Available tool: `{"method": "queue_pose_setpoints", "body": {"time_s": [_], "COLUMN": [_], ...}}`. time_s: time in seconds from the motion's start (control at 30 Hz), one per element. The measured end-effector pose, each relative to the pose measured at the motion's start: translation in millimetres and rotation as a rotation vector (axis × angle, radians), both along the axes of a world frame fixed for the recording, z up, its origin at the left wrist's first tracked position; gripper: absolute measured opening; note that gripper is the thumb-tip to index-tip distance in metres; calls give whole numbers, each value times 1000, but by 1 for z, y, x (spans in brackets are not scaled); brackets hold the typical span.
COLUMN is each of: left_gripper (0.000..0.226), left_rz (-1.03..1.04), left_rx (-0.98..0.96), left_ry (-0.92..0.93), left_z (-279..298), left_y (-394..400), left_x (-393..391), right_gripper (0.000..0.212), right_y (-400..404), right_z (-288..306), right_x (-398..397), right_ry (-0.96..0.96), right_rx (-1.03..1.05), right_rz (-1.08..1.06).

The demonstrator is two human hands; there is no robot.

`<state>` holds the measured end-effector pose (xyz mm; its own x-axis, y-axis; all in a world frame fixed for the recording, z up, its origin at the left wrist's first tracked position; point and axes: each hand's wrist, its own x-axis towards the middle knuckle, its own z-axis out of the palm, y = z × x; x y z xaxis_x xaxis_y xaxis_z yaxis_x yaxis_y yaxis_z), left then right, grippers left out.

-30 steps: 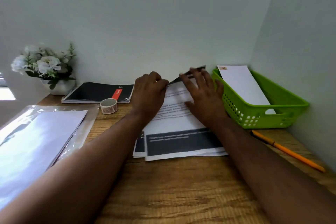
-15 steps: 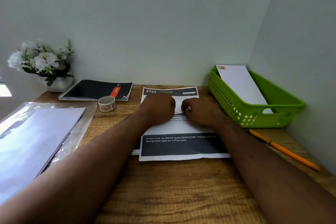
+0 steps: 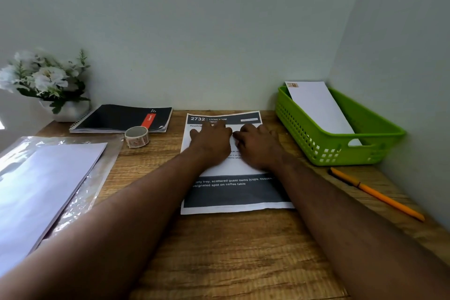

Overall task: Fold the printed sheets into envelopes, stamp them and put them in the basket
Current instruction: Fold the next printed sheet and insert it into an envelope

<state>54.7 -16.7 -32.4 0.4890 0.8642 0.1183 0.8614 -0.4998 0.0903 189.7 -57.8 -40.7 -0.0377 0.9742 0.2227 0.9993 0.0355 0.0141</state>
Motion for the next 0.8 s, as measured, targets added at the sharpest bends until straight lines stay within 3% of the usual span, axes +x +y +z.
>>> {"method": "queue_pose_setpoints", "body": {"time_s": [0.23,0.37,0.5,0.63,0.8], "left_gripper": [38,34,32,33,37], "left_rz": [62,71,130,126,57], "left_rx": [70,127,185,219,64], "left_ry": [45,58,115,37,-106], "left_z": [7,7,10,3,-4], "left_y": [-5,-2,-3,8,21], "left_x": [-6,-23,-28,-33,-27], "right_gripper": [36,31,30,31,43], "right_y": [3,-3,-4,-1,4], "right_z": [1,5,0,-4,-4], "right_x": [-1,19,32,31,28], "right_ry": [22,-83,-16,-25,104], "right_rx": [4,49,57,65,143], "right_rz": [-55,-183,-237,-248,-4]}}
